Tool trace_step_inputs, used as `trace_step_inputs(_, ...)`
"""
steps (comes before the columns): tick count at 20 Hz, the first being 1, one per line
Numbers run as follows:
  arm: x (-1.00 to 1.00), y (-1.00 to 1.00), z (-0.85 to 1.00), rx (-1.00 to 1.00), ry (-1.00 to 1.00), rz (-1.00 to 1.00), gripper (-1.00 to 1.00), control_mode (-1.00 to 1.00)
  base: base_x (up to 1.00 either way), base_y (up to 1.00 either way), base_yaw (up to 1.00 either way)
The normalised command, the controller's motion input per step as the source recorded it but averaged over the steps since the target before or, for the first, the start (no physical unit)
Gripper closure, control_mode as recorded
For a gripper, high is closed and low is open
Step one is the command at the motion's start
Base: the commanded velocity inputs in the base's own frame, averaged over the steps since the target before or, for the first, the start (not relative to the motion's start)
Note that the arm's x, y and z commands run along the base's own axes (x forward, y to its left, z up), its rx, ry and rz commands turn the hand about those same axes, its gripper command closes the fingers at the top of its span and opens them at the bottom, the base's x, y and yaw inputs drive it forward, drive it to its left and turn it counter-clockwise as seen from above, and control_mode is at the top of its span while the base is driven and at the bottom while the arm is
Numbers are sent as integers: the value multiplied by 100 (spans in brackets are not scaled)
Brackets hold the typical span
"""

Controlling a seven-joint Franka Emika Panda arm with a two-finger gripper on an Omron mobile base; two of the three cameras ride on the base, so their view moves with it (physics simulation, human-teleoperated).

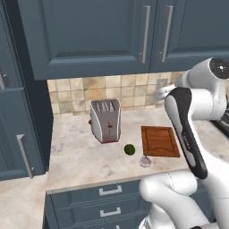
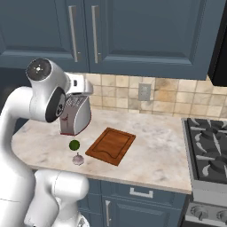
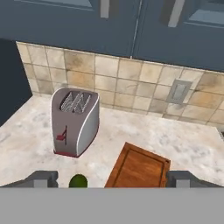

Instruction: Open the cabinet. Place the bowl and condiment on the counter. Then place the lime and garlic on the cutting board.

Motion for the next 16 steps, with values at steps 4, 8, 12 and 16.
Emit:
trace_step_inputs(4,-19,-31,29,12,-5,5,-100,-100,0,0,0)
trace_step_inputs(8,5,-21,28,10,0,8,-100,-100,0,0,0)
trace_step_inputs(12,35,-27,62,11,0,0,-100,-100,0,0,0)
trace_step_inputs(16,40,-19,71,2,-1,0,-100,-100,0,0,0)
